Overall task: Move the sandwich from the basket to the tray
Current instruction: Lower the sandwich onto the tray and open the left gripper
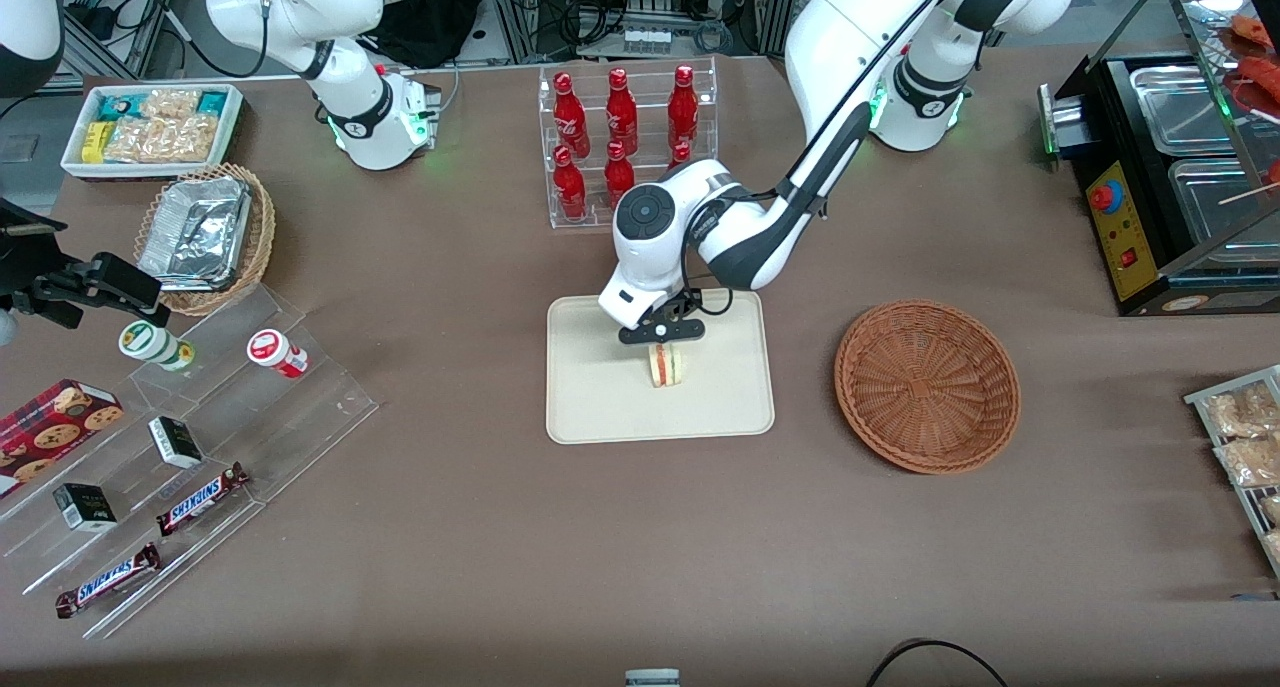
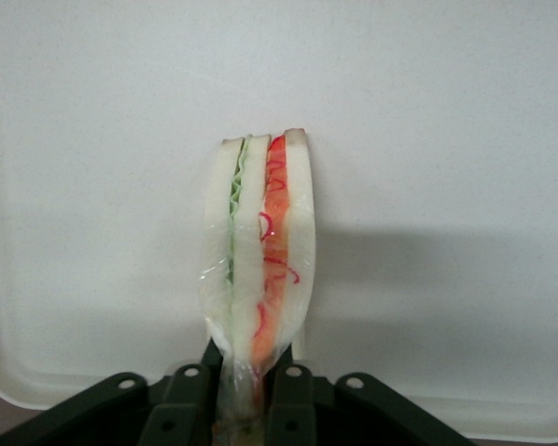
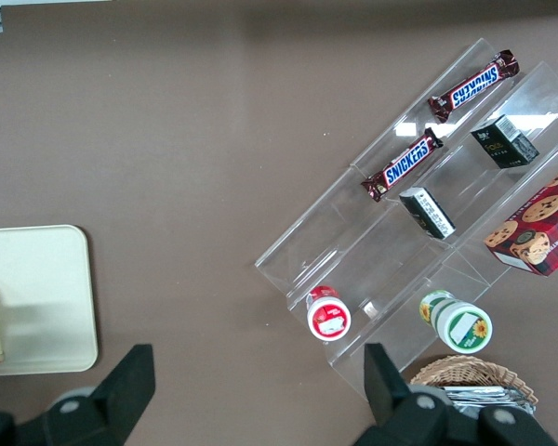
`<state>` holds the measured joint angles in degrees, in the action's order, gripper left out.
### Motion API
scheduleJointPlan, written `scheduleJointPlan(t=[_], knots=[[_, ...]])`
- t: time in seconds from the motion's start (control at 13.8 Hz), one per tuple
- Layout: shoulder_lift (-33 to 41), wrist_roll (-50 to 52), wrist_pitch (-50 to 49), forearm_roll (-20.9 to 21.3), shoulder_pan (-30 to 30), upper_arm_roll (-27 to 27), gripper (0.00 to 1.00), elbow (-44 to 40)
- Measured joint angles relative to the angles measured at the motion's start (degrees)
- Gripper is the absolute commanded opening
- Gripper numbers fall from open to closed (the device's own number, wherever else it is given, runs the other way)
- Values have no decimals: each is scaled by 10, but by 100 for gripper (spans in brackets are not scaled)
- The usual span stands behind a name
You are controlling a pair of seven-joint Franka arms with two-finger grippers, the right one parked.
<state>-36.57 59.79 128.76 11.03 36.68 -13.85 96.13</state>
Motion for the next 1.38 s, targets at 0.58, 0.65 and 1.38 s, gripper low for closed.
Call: scheduleJointPlan(t=[0.58, 0.65, 1.38], knots=[[50, 4, -86, 1, -18, 8, 100, -36], [78, 4, -127, 1, -31, 9, 100, -40], [300, -116, -377, -32, -219, 14, 100, -34]])
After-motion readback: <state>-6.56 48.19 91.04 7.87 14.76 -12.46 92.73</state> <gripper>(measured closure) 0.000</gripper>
